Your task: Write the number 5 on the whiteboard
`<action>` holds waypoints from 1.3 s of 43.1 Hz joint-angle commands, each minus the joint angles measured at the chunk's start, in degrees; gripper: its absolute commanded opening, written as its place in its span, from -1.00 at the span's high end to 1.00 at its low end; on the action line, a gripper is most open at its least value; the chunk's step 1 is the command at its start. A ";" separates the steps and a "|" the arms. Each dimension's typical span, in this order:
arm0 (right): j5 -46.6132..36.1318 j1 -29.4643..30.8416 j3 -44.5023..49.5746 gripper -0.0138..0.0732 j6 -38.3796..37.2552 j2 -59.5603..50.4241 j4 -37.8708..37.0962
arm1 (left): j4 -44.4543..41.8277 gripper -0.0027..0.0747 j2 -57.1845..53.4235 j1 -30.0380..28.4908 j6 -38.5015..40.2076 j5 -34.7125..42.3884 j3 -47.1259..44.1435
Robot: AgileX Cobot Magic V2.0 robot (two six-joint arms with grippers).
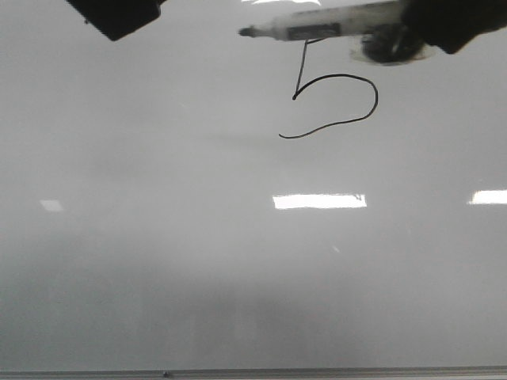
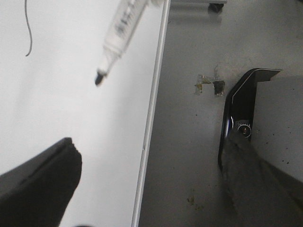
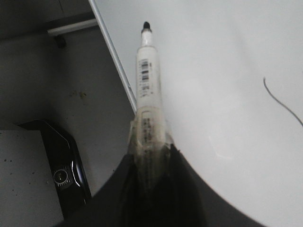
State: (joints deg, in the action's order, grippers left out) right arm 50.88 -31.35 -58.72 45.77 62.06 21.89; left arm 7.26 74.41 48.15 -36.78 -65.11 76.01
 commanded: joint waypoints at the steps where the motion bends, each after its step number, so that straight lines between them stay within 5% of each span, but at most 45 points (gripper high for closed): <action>1: -5.02 -4.02 -2.10 0.82 0.33 -0.80 1.05 | 1.20 -0.59 -1.74 0.43 -0.51 3.75 1.95; 12: -5.67 -9.89 -5.28 0.82 0.32 1.92 1.05 | 4.83 -0.52 -0.85 0.43 -4.62 4.23 1.95; 38: -5.95 -11.45 -5.75 0.81 0.27 2.53 2.12 | 7.31 0.98 0.13 0.43 -7.69 4.25 1.95; 43: -7.59 -11.45 -5.75 0.49 0.27 2.53 3.90 | 7.70 0.98 0.13 0.43 -8.51 4.35 1.95; 52: -8.55 -10.73 -5.75 -0.66 -4.26 1.19 4.03 | 4.68 0.98 0.03 0.20 -7.22 4.52 1.95; 56: -7.74 -8.53 -5.57 -0.72 -9.28 -1.11 0.84 | 1.39 0.98 -0.18 -1.23 -4.15 5.24 1.95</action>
State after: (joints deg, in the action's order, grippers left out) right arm 45.82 -41.86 -62.50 40.61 64.20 23.66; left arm 10.51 75.96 48.13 -43.84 -63.21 76.01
